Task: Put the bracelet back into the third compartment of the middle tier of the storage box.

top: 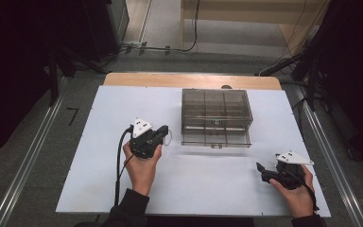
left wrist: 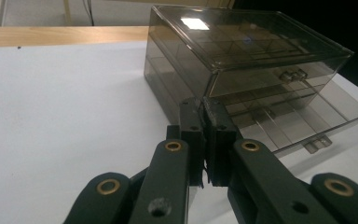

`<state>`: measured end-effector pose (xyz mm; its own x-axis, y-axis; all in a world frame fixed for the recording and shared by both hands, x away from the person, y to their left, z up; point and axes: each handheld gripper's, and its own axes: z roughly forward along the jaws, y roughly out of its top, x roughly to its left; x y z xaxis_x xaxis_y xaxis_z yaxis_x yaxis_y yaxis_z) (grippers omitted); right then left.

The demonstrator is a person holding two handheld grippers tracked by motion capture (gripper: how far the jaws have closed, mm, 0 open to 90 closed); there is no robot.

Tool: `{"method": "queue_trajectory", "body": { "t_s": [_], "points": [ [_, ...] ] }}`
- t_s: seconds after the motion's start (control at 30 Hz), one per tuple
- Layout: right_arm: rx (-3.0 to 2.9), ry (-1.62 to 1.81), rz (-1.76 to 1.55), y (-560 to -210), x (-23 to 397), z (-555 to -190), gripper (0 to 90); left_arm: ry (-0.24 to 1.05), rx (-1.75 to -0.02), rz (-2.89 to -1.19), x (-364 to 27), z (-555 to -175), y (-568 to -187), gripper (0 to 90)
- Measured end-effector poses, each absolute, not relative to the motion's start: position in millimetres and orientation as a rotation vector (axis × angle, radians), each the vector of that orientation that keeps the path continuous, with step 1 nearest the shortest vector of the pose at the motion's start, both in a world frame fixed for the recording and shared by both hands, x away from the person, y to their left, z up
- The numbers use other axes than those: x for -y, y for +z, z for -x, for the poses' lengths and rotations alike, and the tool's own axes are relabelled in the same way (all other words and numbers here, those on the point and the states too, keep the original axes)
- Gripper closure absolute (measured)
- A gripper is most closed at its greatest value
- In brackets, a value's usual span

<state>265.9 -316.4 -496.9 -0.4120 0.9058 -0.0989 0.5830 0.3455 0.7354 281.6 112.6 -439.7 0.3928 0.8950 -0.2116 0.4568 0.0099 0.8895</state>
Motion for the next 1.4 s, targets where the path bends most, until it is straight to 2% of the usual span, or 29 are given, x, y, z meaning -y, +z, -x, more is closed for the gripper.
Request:
{"method": "queue_trajectory", "body": {
  "t_s": [1.4],
  "points": [
    [-2.116,0.857,-1.296,-497,317,-266,18.4,0.46,-1.095,-1.604,-80,-278,-426,87.9]
  ]
}}
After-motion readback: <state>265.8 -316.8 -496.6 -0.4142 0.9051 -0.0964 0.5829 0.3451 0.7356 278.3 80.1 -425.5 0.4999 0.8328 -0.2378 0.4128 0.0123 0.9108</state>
